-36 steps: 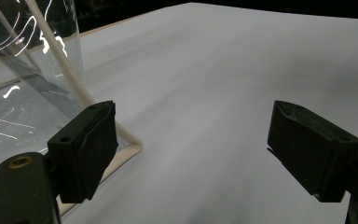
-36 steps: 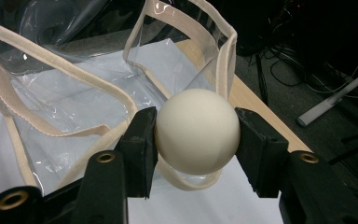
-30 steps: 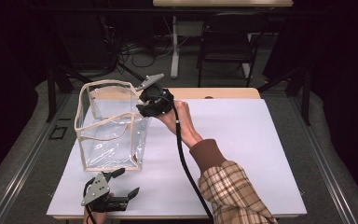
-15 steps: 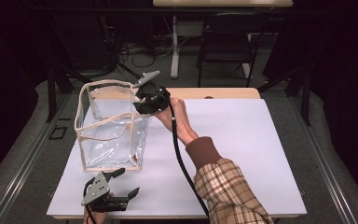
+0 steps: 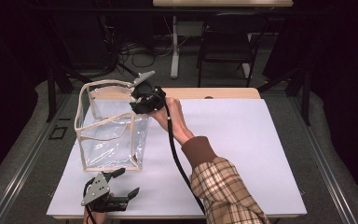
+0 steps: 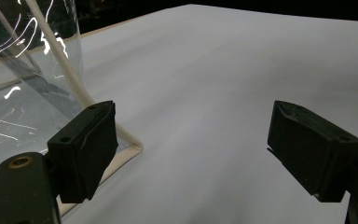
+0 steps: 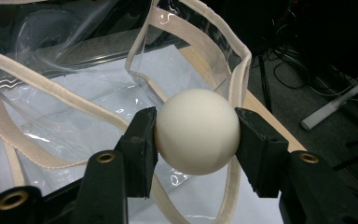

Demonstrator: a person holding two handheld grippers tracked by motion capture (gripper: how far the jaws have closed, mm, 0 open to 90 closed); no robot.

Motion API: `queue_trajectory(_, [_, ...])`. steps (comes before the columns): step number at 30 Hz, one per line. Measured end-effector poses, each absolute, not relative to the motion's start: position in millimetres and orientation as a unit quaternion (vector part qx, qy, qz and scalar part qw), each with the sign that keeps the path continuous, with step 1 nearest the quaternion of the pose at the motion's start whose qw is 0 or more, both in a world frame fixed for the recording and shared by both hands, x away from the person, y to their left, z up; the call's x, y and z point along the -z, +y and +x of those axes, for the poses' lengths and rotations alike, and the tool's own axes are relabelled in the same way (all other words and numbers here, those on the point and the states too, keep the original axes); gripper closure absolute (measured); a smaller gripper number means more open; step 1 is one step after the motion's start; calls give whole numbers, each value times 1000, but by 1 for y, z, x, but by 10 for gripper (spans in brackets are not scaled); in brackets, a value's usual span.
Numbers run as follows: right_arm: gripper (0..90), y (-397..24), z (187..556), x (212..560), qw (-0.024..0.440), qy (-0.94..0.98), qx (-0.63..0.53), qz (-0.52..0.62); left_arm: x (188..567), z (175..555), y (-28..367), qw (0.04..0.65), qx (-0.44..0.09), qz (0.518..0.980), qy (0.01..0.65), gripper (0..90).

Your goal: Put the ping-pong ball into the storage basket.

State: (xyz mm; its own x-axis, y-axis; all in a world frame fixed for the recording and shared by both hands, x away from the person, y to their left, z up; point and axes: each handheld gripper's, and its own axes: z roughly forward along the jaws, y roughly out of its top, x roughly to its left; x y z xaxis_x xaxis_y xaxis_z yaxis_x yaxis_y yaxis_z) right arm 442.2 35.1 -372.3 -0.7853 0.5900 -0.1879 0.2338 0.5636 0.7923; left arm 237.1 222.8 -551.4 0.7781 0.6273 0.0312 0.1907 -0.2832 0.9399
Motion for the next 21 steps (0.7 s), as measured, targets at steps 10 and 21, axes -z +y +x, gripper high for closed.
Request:
queue_trajectory(10, [510,41,443,370,225,855,-403,239,551,237,222,538,-203,775,264,161])
queue_trajectory(21, [510,47,445,365,225,851,-405,246,552,237,223,538,-202,775,262,161])
